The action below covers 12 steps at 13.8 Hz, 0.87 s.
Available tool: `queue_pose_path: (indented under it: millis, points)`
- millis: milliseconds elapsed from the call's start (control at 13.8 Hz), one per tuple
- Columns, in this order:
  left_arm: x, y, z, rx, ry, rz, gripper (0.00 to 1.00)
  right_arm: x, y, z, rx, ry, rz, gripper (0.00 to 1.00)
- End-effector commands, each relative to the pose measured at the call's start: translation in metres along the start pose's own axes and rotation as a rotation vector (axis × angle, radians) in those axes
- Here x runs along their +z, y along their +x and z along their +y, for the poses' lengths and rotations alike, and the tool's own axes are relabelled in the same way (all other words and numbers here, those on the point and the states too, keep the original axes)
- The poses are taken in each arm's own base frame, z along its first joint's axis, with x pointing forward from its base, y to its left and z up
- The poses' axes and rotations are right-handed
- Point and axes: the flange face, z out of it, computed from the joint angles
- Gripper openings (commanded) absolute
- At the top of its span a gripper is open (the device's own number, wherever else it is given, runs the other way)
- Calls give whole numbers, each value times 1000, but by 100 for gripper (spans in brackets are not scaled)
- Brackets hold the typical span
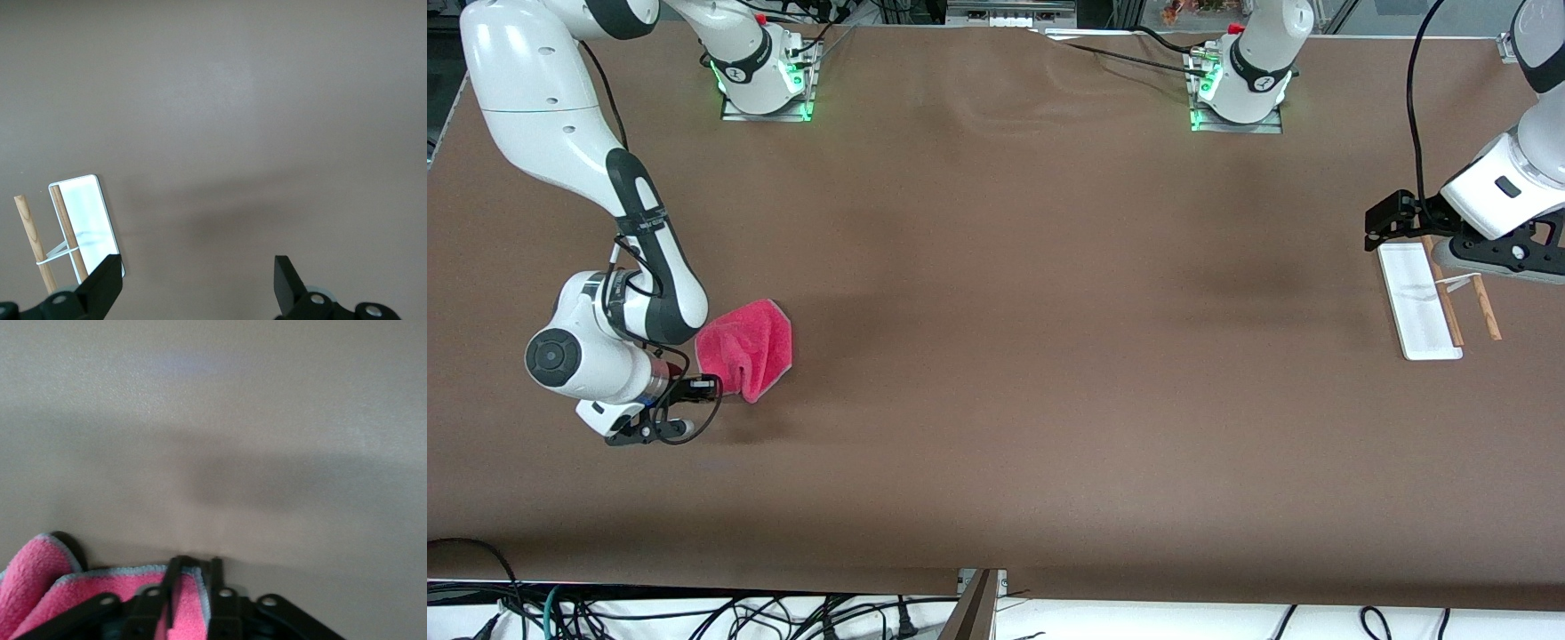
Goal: Pass towel and hang on rack
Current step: 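Close the right gripper on the pink towel's edge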
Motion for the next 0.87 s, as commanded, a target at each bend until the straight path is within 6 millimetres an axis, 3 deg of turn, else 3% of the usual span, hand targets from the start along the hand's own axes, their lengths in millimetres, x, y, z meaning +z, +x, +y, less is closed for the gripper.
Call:
queue_pose_path:
  millis: [0, 508, 798]
  points:
    - [-8, -4, -1, 5, 2, 1, 100, 1, -4, -1, -7, 22, -5, 3]
    - [-8, -4, -1, 5, 2, 1, 100, 2, -5, -4, -12, 25, -20, 0]
    - [-7, -5, -1, 5, 1, 0, 100, -12, -2, -6, -16, 26, -17, 0]
